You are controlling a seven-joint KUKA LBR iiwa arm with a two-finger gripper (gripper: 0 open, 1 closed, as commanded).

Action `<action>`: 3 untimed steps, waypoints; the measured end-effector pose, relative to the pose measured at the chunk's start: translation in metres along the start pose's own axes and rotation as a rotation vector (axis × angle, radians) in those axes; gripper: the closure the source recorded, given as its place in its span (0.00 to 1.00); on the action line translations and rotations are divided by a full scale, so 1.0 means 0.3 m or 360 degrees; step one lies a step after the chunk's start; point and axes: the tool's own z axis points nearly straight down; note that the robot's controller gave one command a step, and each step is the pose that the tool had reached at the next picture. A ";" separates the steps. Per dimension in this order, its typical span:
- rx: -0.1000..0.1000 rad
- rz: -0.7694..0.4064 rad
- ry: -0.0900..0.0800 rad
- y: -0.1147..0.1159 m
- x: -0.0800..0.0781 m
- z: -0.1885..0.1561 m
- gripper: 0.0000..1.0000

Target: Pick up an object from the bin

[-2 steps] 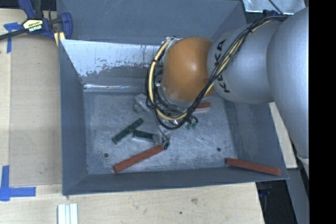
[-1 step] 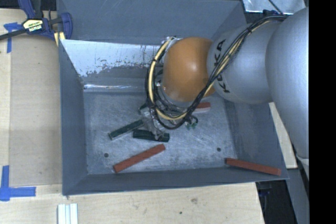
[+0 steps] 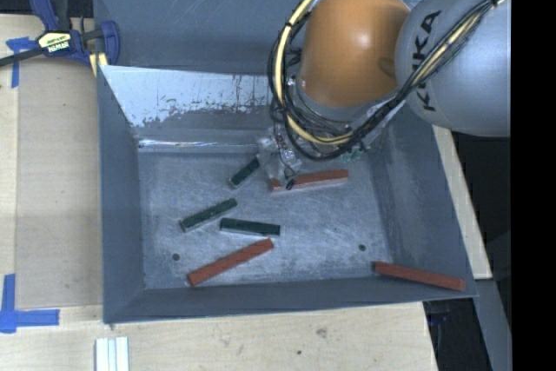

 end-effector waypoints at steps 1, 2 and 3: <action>-0.0009 0.0062 0.0019 0.155 -0.024 0.077 1.00; -0.0002 0.0032 0.0020 -0.025 0.109 0.073 1.00; -0.0001 0.0055 0.0010 -0.131 0.047 0.063 1.00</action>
Offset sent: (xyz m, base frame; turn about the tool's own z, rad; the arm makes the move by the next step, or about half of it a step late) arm -0.0107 0.0430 -0.0225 0.0420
